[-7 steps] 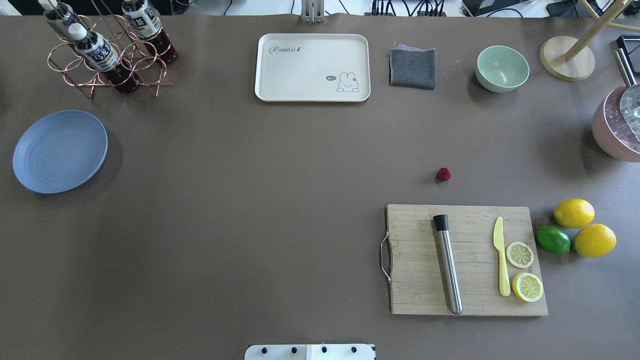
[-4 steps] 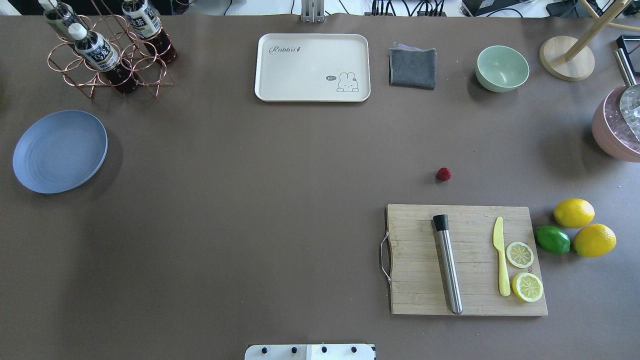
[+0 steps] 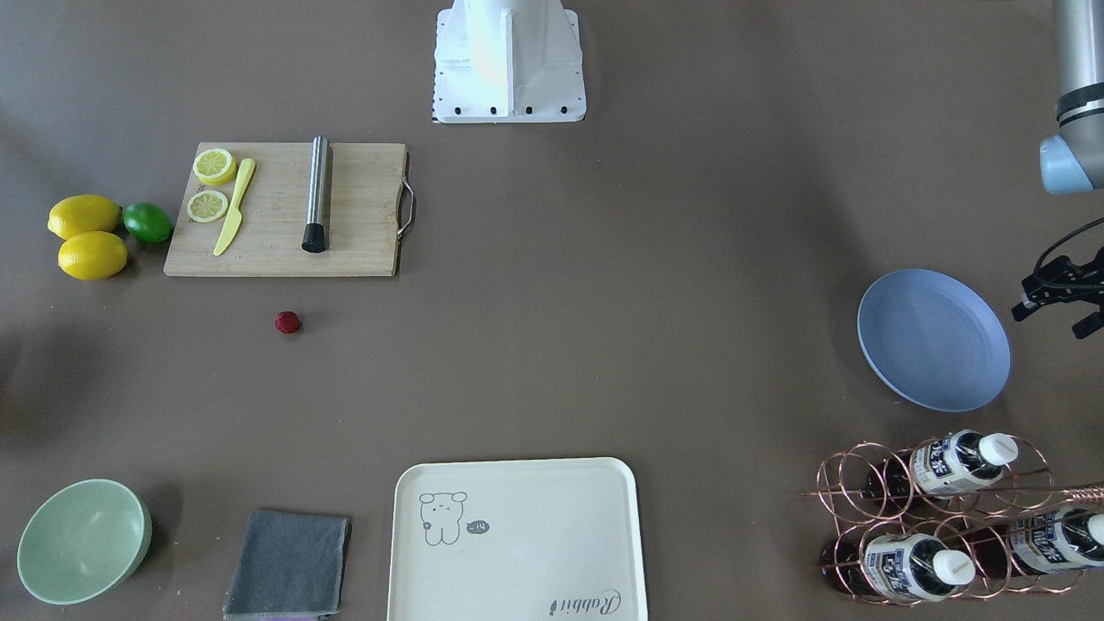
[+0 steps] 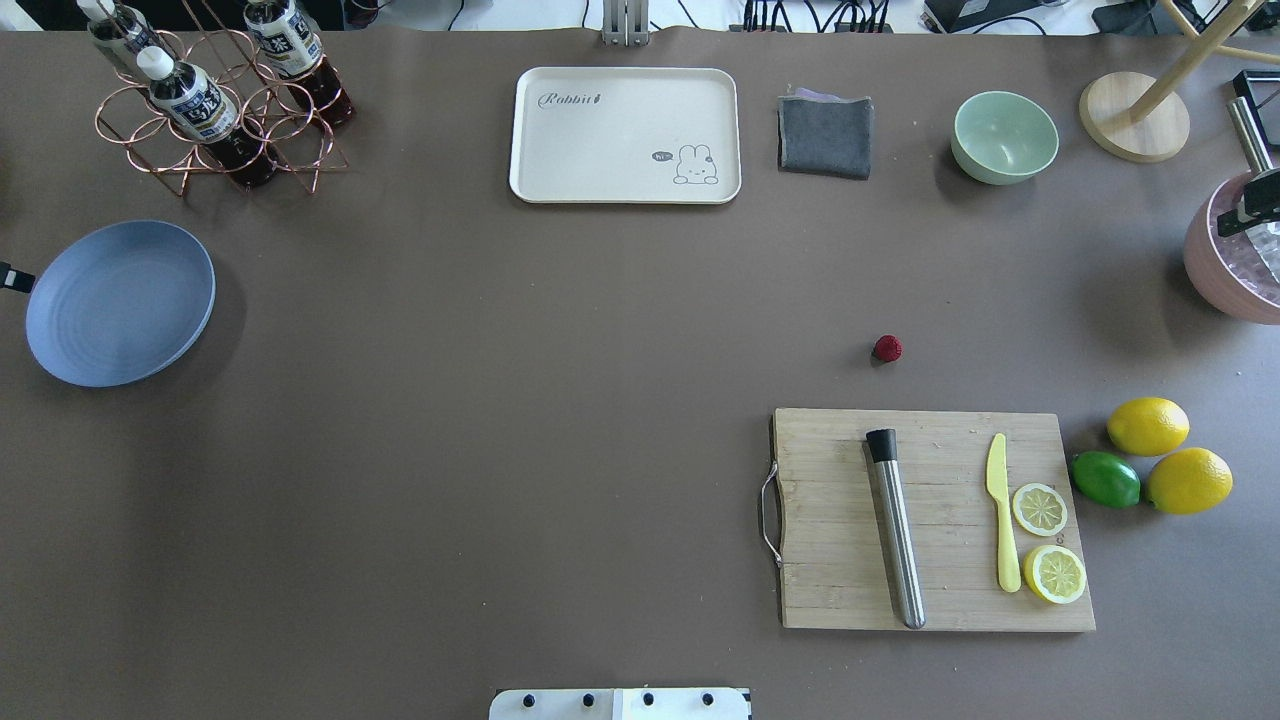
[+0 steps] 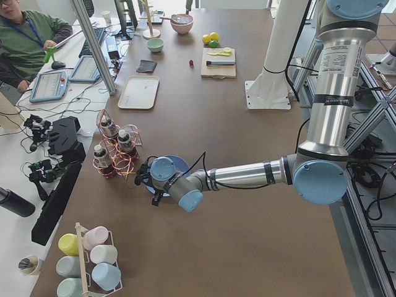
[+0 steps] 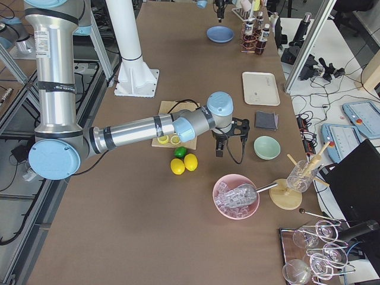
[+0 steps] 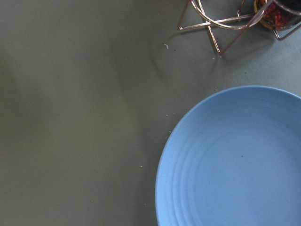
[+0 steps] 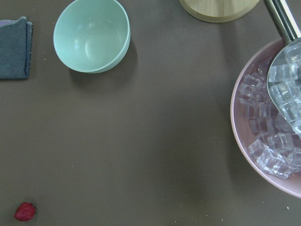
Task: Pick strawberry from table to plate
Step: 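Move the left gripper toward the blue plate while the right gripper approaches the strawberry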
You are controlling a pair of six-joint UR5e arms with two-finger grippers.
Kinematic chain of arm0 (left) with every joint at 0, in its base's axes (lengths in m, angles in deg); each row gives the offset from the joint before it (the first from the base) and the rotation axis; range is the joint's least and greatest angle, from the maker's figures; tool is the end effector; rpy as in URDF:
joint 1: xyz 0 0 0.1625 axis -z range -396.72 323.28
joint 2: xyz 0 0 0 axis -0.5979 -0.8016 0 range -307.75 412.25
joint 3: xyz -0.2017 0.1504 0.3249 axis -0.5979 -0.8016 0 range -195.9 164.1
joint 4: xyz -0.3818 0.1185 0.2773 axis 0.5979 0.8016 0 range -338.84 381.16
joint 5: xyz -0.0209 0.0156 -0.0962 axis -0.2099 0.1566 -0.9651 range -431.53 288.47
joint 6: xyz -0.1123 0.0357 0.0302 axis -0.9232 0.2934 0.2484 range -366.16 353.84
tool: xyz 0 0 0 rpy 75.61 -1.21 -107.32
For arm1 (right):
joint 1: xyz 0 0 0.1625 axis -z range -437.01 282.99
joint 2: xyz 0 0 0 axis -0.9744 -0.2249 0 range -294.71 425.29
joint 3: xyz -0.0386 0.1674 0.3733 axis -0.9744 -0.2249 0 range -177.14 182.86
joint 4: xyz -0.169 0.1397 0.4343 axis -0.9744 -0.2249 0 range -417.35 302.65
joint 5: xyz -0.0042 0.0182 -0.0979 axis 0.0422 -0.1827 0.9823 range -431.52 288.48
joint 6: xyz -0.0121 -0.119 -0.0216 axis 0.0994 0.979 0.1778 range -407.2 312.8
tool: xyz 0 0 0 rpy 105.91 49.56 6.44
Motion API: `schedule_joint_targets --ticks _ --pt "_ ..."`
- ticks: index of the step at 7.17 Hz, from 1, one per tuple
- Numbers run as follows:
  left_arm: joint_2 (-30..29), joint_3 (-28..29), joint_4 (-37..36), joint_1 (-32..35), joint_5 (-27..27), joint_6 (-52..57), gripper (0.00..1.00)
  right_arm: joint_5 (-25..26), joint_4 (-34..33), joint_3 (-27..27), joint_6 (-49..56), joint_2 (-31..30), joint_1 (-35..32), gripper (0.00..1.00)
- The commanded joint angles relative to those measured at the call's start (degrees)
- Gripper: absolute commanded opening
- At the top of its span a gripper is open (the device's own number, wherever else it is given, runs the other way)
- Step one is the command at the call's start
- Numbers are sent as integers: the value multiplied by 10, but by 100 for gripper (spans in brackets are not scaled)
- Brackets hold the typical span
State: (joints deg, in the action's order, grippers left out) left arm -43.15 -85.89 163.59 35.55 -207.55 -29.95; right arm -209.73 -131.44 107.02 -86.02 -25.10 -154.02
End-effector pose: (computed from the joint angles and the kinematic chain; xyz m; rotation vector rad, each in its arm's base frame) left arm 0.1458 -0.6064 0.6953 0.3084 0.9421 0.1680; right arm -0.0885 -0.5731 0.4831 0.0786 -0.9518 0.1985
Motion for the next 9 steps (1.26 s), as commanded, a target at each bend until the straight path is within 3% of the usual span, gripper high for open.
schedule_joint_targets --ticks 1,5,6,7,8,9 --pt "-2 14 3 -25 1 -2 98 3 10 1 -12 1 10 100" --pt "-5 34 3 -41 1 -2 97 8 12 3 -12 2 14 100" --pt "-4 38 3 -41 1 -2 93 9 12 3 -12 2 14 100" --pt "-3 40 4 -41 0 -2 78 13 12 3 -12 2 15 100" --pt "-3 41 5 -41 0 -2 34 19 12 3 -12 1 15 100" --pt "-4 41 7 -41 0 -2 1 19 12 3 -12 2 15 100"
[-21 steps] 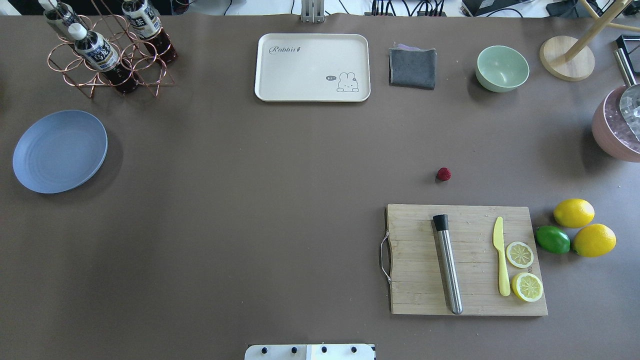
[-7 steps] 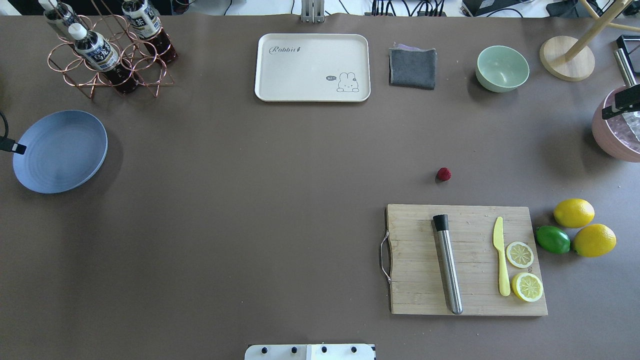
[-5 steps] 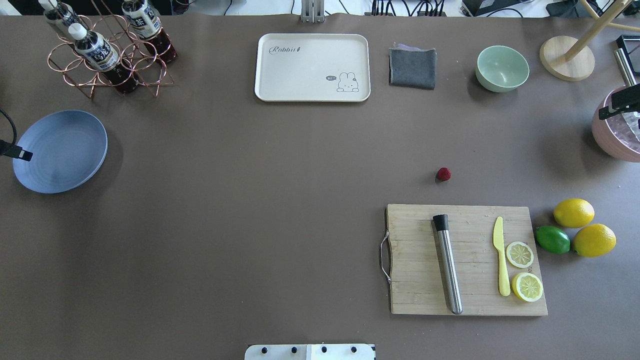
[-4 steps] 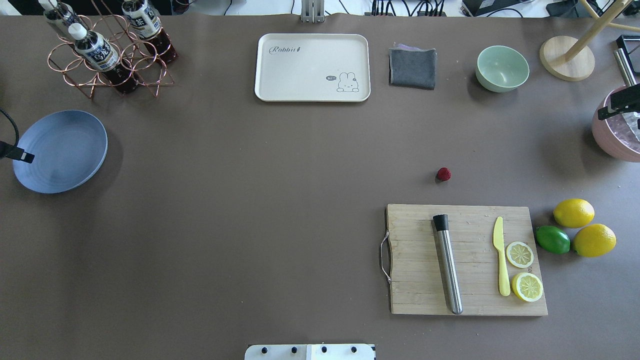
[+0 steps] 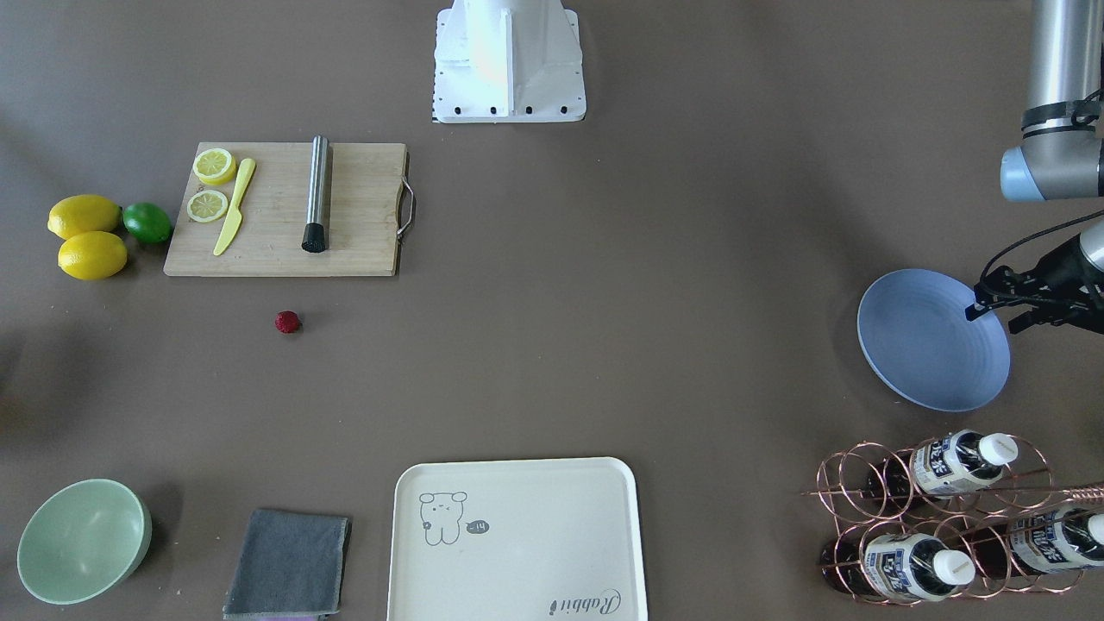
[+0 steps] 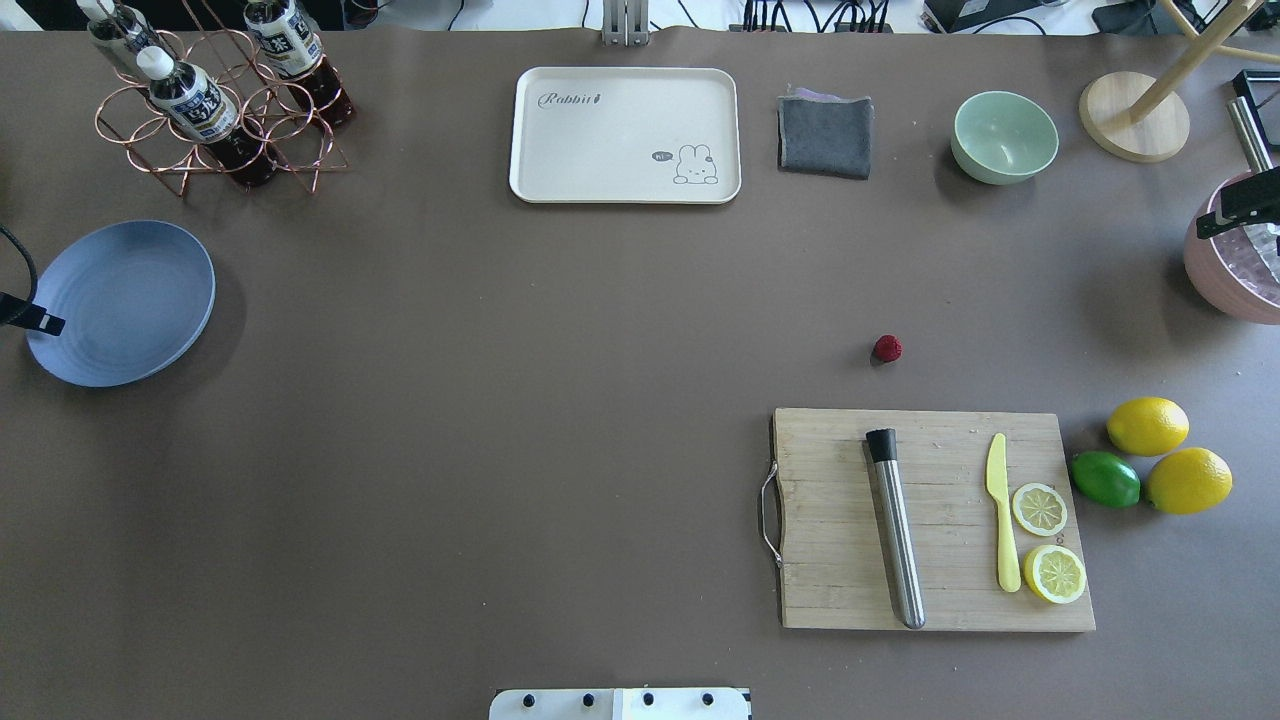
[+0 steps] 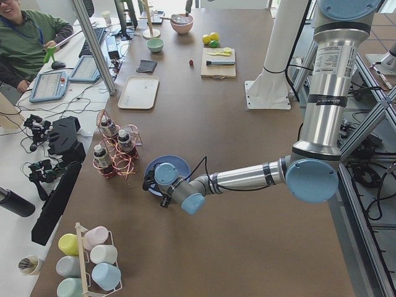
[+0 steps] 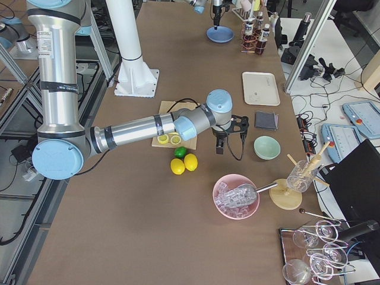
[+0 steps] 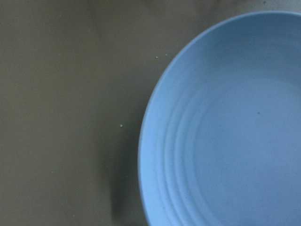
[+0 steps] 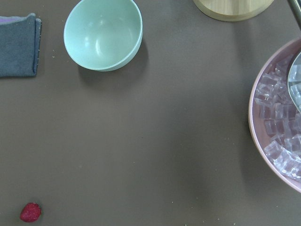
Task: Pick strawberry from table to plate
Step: 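Move the left gripper toward the blue plate while the right gripper approaches the strawberry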
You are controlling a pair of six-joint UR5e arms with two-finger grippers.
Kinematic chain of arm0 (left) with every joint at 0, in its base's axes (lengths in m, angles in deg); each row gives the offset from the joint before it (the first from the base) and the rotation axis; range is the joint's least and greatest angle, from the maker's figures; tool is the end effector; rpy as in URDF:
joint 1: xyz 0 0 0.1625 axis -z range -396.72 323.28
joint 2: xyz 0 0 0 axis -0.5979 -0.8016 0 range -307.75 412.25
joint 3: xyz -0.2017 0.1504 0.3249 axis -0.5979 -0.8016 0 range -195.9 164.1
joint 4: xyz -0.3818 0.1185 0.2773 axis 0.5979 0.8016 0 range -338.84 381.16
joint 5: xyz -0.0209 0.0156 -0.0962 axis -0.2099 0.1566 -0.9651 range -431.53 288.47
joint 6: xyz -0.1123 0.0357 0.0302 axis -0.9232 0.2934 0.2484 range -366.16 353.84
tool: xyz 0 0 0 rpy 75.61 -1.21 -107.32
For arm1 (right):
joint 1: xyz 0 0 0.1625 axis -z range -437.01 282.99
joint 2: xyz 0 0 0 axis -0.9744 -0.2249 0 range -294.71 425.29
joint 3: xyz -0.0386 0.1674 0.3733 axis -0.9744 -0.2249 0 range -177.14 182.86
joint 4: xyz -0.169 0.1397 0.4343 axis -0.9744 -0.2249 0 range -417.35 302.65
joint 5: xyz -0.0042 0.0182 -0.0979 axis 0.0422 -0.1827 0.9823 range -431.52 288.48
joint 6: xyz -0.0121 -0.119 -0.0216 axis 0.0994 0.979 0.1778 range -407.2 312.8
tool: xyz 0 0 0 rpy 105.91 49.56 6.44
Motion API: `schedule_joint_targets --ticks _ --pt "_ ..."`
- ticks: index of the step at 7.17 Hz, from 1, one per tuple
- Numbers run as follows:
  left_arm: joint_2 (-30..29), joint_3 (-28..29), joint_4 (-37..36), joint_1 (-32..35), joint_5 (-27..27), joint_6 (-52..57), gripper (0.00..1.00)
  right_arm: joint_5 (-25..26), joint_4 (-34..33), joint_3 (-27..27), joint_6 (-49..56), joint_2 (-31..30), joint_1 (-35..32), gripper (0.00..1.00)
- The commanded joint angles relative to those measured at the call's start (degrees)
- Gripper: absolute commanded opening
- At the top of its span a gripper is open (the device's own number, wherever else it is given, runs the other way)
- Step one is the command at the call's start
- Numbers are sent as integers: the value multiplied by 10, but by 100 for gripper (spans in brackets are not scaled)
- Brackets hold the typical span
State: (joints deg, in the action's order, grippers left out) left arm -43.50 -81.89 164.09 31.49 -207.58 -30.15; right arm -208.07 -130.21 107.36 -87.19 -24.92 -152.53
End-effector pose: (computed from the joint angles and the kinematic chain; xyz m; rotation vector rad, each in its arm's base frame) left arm 0.1860 -0.5885 0.7308 0.2236 0.9388 0.2077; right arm -0.1016 -0.5734 0.4773 0.0980 -0.9402 0.1892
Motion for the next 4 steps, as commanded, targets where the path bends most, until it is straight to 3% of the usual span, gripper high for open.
schedule_joint_targets --ticks 1,4 --pt "-1 0 2 0 -2 0 0 2 0 1 1 0 0 100" --pt "-11 -5 -5 1 -24 -30 0 1 0 5 1 0 1 100"
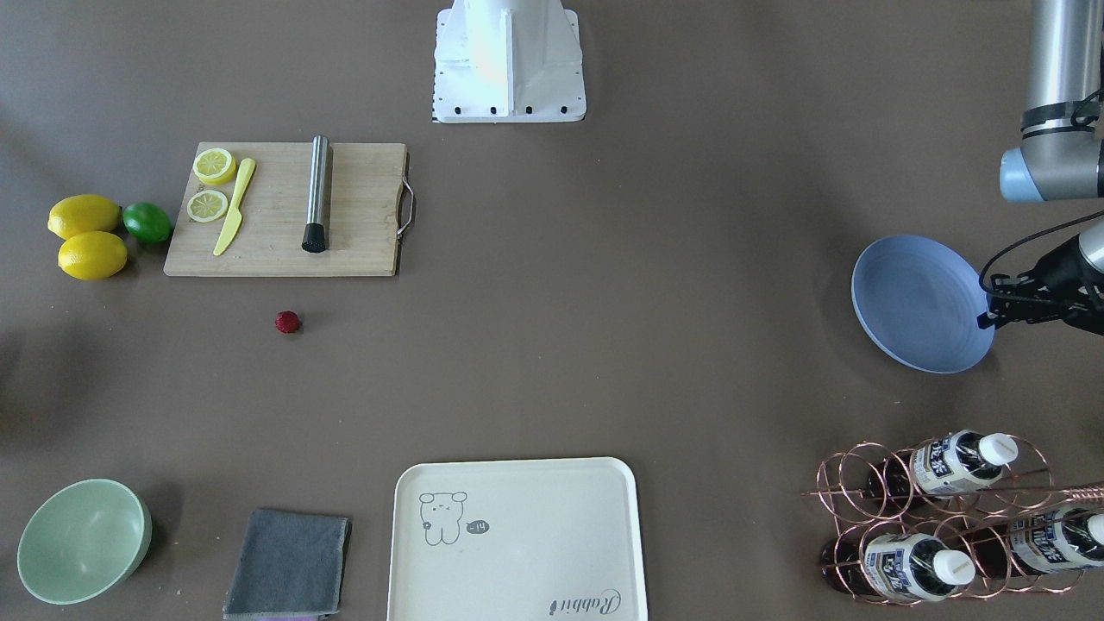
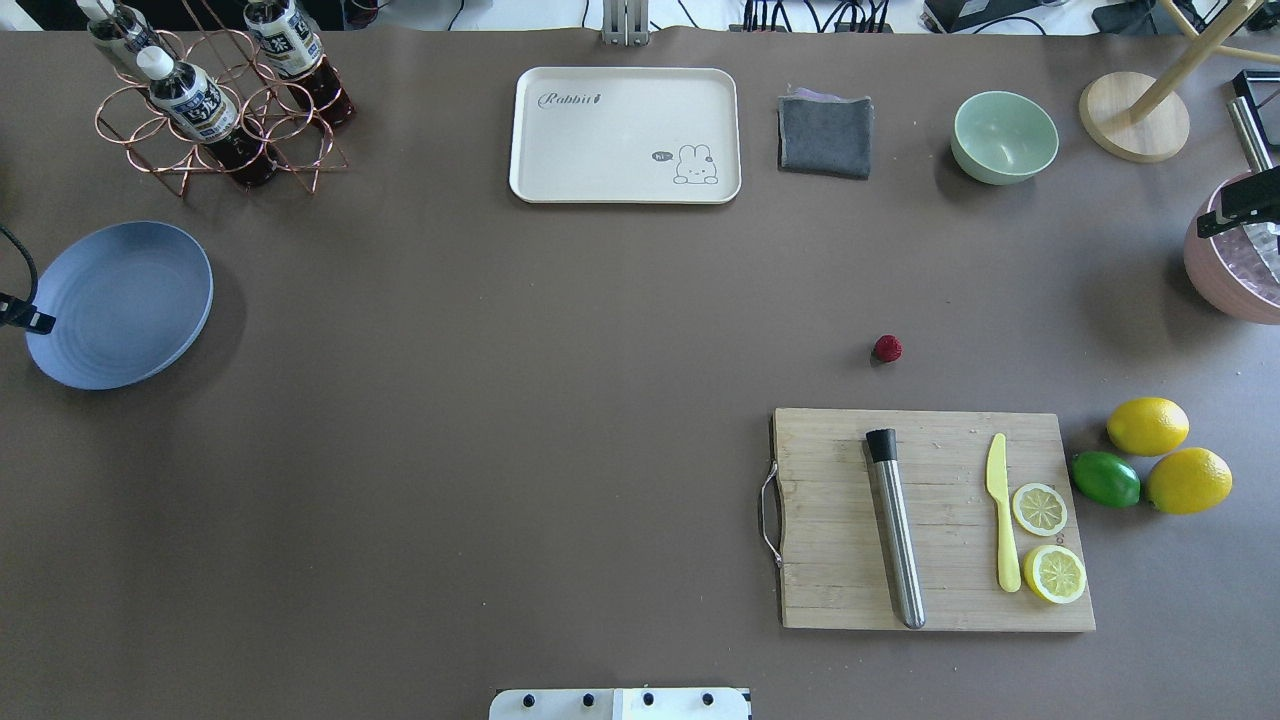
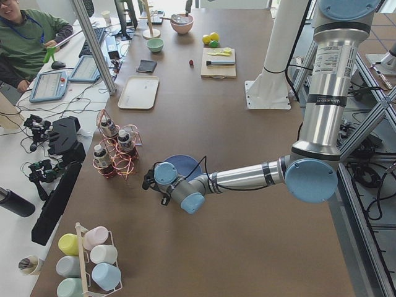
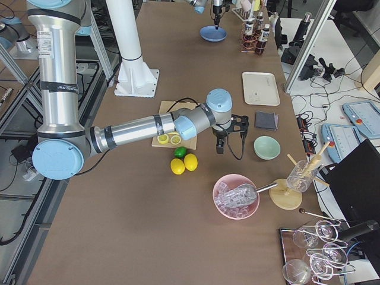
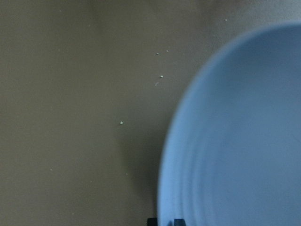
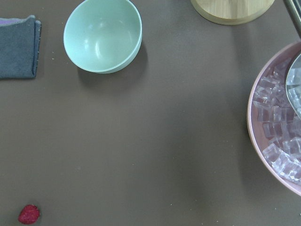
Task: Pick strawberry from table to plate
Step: 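Move the left gripper toward the blue plate while the right gripper approaches the strawberry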
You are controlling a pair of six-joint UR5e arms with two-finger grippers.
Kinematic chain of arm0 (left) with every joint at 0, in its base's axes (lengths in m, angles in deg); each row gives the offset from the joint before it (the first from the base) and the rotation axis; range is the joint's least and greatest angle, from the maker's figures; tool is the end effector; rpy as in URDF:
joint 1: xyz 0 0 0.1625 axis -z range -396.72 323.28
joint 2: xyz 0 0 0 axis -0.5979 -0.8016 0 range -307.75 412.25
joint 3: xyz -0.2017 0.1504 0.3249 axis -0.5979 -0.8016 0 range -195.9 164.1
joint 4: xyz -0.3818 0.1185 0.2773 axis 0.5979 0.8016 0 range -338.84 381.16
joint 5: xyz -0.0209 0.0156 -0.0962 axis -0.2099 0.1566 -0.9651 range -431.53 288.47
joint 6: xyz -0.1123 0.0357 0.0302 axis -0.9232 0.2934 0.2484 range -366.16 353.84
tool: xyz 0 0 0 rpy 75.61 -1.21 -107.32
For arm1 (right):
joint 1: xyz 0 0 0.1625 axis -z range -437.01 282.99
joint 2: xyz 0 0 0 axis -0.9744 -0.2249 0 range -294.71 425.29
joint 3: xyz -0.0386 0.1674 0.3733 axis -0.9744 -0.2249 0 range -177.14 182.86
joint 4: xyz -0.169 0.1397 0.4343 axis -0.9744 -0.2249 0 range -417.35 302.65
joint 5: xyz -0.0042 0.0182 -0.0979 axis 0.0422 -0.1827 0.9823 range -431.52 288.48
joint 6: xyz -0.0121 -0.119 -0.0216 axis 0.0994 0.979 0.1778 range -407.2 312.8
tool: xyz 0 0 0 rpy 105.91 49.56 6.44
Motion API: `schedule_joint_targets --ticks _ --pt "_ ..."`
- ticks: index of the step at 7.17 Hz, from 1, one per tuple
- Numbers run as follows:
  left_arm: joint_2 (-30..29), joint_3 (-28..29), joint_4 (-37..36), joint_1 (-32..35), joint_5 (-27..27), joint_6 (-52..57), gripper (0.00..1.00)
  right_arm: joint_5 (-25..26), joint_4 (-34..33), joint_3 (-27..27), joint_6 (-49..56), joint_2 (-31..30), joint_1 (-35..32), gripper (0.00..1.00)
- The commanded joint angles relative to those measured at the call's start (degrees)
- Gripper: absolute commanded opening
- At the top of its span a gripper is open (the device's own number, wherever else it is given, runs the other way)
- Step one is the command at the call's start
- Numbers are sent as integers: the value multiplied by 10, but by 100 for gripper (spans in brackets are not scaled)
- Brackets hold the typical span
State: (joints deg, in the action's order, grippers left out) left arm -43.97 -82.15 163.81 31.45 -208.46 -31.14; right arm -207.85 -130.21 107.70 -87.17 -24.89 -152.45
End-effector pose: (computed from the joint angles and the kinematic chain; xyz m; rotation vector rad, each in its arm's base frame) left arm 0.1893 -0.5921 0.7226 0.2150 0.9559 0.2004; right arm -0.1020 -0.5731 0.4738 0.1051 -0.9393 0.1860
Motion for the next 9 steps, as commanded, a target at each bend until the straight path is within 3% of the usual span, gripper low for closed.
schedule_joint_targets --ticks 1,3,5,6,8,9 --pt "-18 -7 -16 13 -56 -33 0 0 0 2 1 3 0 100" --pt "-52 -76 -118 30 -100 -38 0 5 0 0 3 13 6 100" --pt "-59 -162 -121 15 -104 -186 0 23 -2 -3 -1 32 24 100" --pt "-60 -209 -120 -30 -92 -270 0 23 -3 -5 -1 39 30 100" --pt "-77 -269 -120 -137 17 -391 0 71 -4 -9 -68 78 92 100" --pt "-105 -282 -121 -168 47 -459 0 87 -4 -15 -96 93 117 100"
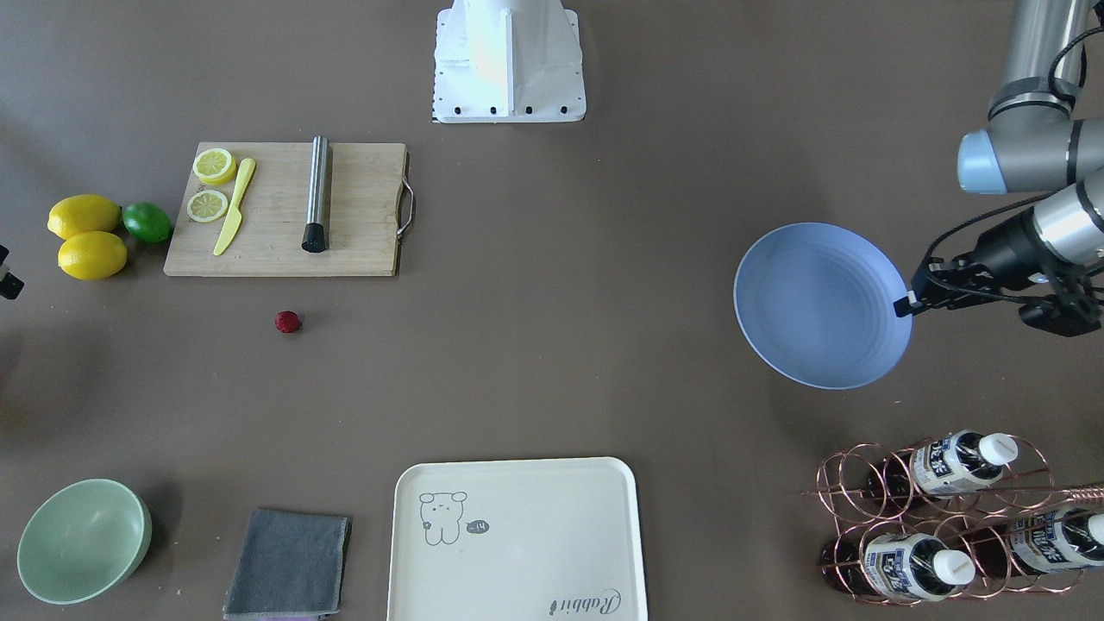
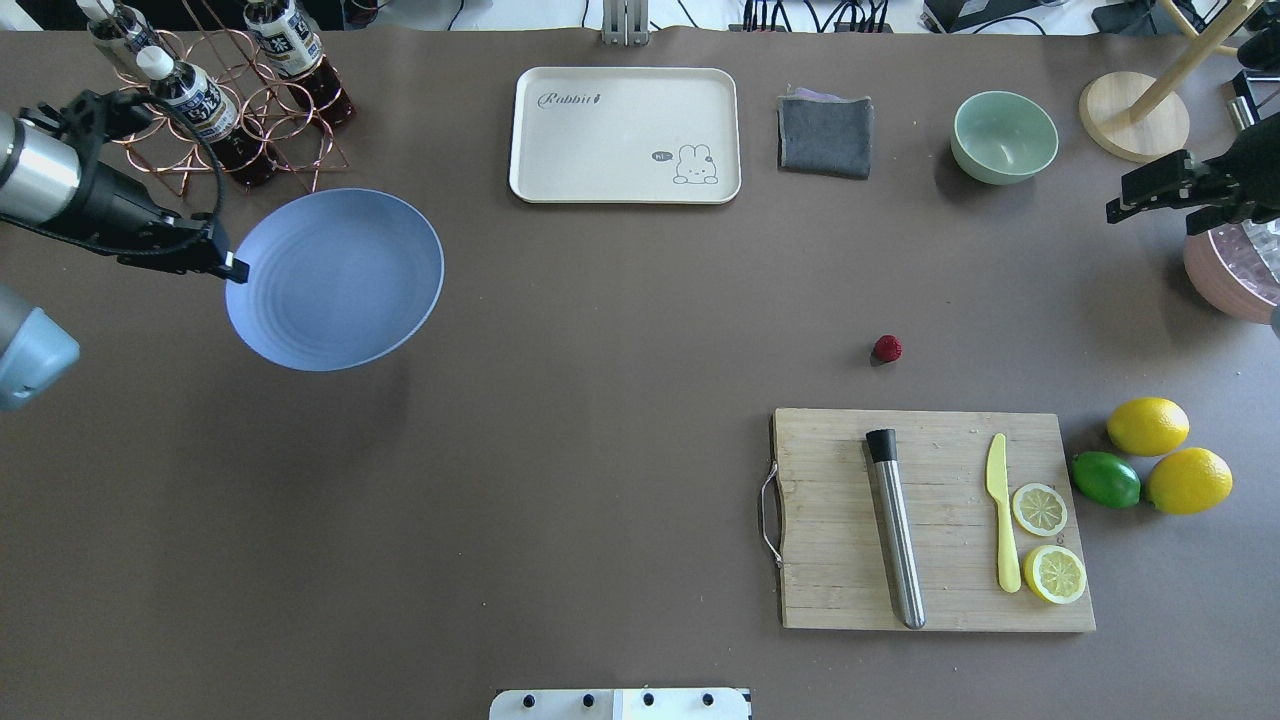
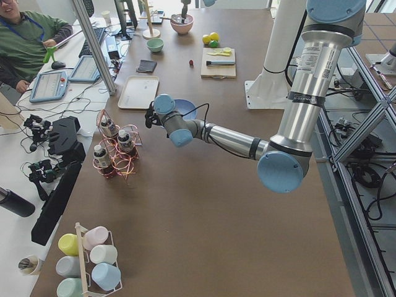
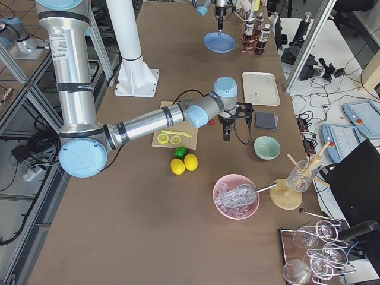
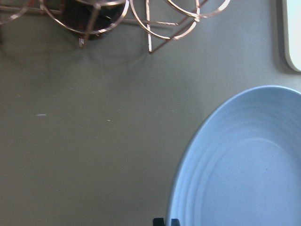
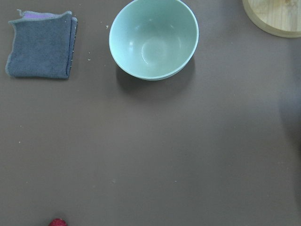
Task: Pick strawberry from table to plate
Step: 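Move the left gripper toward the blue plate while the right gripper approaches the strawberry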
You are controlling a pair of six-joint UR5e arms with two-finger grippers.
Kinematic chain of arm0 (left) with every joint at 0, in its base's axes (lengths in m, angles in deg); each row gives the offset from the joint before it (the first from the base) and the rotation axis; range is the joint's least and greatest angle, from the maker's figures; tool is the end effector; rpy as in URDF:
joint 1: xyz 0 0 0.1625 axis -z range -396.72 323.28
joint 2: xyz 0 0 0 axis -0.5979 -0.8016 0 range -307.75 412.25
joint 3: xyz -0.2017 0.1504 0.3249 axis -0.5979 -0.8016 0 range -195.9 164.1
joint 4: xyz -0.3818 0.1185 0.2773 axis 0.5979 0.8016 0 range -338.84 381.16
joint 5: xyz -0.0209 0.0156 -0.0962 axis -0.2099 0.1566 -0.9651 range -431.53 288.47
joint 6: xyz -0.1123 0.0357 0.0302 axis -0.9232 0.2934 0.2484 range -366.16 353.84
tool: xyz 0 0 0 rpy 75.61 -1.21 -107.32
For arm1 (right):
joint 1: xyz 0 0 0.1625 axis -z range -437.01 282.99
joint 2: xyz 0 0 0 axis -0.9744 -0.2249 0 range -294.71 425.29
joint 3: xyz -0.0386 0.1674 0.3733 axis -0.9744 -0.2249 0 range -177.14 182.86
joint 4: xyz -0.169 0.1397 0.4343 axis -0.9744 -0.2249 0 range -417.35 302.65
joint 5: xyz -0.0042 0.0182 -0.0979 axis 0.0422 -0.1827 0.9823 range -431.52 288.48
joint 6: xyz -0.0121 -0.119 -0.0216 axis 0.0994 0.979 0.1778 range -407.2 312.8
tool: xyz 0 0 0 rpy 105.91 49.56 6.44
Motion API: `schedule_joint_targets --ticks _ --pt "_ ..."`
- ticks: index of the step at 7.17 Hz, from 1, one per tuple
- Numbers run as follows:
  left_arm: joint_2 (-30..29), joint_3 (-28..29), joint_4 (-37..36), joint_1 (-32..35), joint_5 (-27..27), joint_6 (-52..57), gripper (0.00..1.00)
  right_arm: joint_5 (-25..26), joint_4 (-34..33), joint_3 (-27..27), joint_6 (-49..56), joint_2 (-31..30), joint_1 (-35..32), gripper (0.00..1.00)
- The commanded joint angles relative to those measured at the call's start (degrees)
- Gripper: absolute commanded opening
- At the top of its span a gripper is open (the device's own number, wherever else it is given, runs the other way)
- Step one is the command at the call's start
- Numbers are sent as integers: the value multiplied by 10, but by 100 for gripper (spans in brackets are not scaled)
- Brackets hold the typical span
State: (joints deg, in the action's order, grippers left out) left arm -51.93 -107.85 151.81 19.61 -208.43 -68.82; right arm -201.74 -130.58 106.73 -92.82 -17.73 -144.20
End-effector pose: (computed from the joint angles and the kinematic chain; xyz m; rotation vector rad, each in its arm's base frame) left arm 0.3368 -0.5859 0.3931 0.0638 1.1854 -0.0399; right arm -0.1909 -0.5953 0.4165 0.1397 -0.9115 0.1394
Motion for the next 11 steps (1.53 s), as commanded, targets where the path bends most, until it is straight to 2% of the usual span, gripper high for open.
schedule_joint_targets --ticks 1,3,4,5,8,11 --pt "-56 -25 -4 -85 80 -139 0 26 0 -5 -58 29 42 100" --pt "-122 -24 -47 -163 171 -198 0 28 2 -6 -87 35 58 100" --pt "-135 -24 -58 -196 208 -200 0 43 2 -7 -88 38 74 100" --pt "-134 -24 -58 -211 223 -200 0 71 2 -7 -99 43 103 100" --pt "-134 -21 -58 -250 267 -200 0 101 2 -7 -141 54 160 100" --pt "-128 -22 -58 -250 266 -198 0 123 2 -13 -153 55 202 100"
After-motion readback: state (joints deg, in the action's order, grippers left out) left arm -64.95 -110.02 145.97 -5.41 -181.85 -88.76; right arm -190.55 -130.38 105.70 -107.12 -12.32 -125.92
